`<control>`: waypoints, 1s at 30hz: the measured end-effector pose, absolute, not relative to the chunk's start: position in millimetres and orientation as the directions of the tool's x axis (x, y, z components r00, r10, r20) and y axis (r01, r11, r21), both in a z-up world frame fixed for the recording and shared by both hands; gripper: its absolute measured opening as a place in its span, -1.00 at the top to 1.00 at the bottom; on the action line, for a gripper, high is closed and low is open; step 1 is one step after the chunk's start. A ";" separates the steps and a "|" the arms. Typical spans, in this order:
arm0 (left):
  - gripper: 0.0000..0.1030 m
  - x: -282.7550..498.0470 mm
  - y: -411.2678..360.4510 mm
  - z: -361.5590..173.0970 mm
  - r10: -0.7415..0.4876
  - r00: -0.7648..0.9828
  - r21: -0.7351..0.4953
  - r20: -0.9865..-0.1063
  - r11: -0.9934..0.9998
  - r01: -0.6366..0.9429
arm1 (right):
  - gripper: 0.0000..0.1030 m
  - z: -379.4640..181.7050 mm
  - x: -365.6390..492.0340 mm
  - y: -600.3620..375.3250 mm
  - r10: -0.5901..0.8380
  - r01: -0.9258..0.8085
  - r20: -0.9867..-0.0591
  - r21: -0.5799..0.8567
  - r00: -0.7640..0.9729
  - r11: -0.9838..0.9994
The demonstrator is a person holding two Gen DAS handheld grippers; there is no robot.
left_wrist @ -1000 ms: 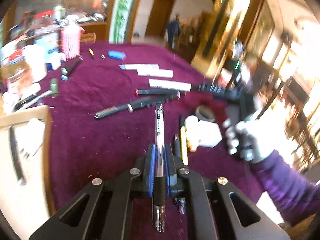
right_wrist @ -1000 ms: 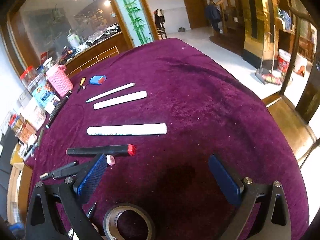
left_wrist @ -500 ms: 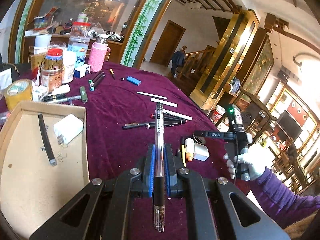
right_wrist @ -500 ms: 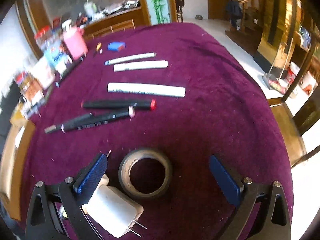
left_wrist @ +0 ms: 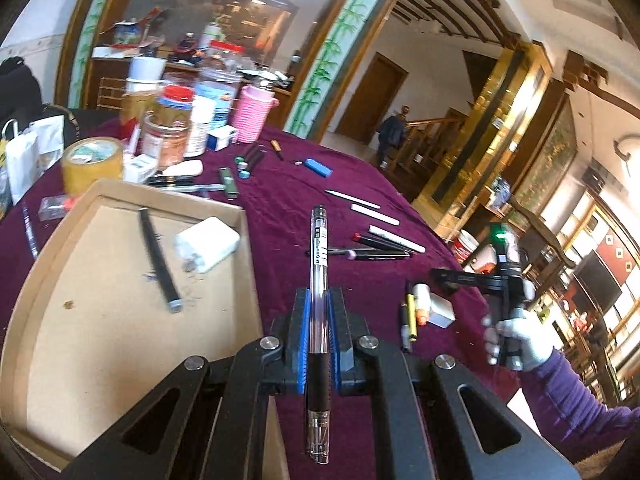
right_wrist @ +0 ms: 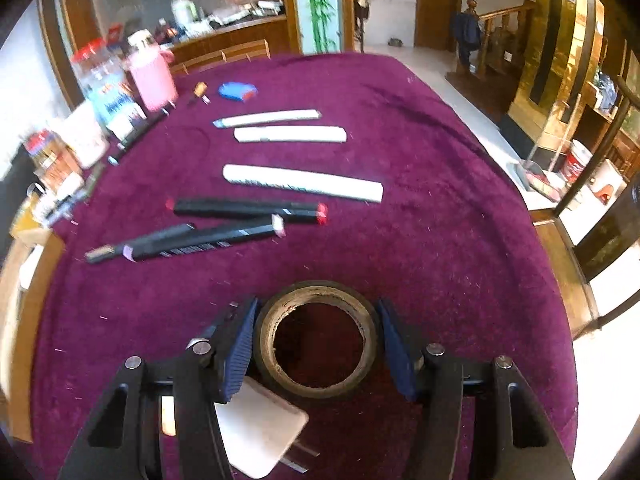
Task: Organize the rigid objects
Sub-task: 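Lift the gel pen with the left tool while the right tool grasps the black tape roll, then lower pen and tape roll into the cardboard tray and open both tools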
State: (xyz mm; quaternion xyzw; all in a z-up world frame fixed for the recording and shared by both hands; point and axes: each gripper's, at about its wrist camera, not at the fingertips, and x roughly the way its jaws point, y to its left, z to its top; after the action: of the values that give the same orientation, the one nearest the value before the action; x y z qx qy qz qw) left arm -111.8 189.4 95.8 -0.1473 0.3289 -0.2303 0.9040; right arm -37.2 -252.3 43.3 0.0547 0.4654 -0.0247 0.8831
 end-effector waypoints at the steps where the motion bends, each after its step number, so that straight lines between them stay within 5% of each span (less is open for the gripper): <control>1: 0.84 -110.5 193.8 94.5 -0.507 0.679 -0.420 -0.531 0.853 0.309 | -0.21 50.7 -39.8 -249.4 0.019 0.084 -0.814 0.083 0.581 0.993; 17: 0.84 -8.0 281.0 61.0 -0.302 0.570 -0.330 -0.764 0.942 0.058 | -0.22 95.3 -25.6 -36.7 0.404 -0.403 -0.753 0.202 0.519 0.893; 30: 0.84 51.7 286.1 26.9 -0.267 0.465 -0.305 -0.844 0.952 -0.008 | -0.23 81.1 -24.9 95.1 0.468 -0.580 -0.787 0.178 0.401 0.795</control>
State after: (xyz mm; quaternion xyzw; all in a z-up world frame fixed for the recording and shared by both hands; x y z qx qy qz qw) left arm 51.7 286.1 26.9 -0.1344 0.5114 -0.0764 0.8453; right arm -24.9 95.1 81.1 -0.0620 0.4482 0.3138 0.8347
